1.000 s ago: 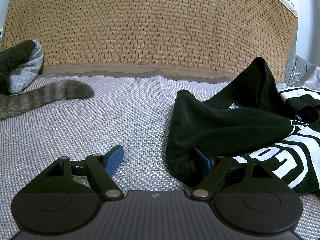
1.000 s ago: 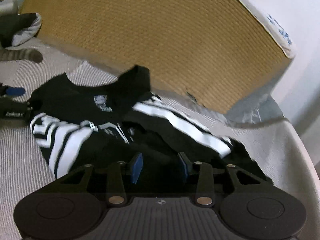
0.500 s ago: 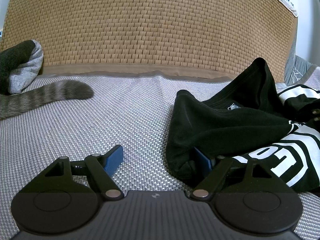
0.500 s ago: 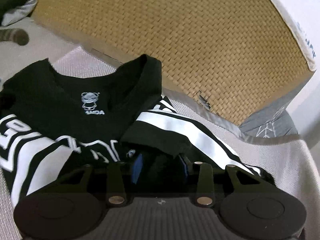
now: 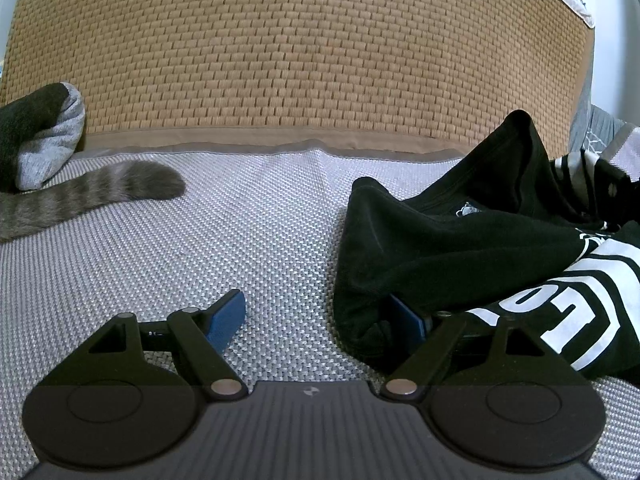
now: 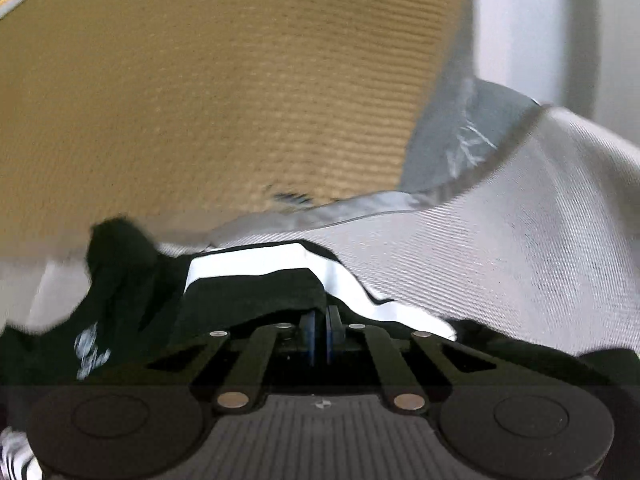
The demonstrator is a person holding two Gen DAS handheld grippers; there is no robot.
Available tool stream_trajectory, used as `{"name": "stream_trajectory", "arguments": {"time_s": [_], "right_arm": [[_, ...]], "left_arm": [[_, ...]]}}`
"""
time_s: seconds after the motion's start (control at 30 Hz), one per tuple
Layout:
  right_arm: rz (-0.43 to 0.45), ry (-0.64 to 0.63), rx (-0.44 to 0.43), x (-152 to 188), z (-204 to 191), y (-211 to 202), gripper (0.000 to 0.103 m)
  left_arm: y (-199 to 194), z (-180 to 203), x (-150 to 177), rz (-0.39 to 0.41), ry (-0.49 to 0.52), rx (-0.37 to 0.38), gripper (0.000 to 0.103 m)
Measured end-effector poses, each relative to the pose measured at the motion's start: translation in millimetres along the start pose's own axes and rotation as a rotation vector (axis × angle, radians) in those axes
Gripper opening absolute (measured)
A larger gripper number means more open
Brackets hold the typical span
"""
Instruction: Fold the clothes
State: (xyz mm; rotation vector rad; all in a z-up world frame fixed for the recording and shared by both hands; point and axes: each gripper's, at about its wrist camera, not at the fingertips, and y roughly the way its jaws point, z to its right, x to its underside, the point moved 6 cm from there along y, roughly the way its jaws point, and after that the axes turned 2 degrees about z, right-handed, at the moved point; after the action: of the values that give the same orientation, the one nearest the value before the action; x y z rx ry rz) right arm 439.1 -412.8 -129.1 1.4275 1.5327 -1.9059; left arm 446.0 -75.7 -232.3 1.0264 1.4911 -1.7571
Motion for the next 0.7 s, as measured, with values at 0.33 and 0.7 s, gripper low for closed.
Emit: {"name": "stream_trajectory", "arguments": {"time_s": [0.33,0.7], "right_arm": [[0.027,0.261,-0.039,-9,46,2,0.006],[0.047,0.637,-0.102,-5,99,2,0.006]], "left_arm": [[2,3,1,-0.011,0.019,-0.010,0.083],[6,6,-1,-0.043,0.054,-0.023,0.086]]}}
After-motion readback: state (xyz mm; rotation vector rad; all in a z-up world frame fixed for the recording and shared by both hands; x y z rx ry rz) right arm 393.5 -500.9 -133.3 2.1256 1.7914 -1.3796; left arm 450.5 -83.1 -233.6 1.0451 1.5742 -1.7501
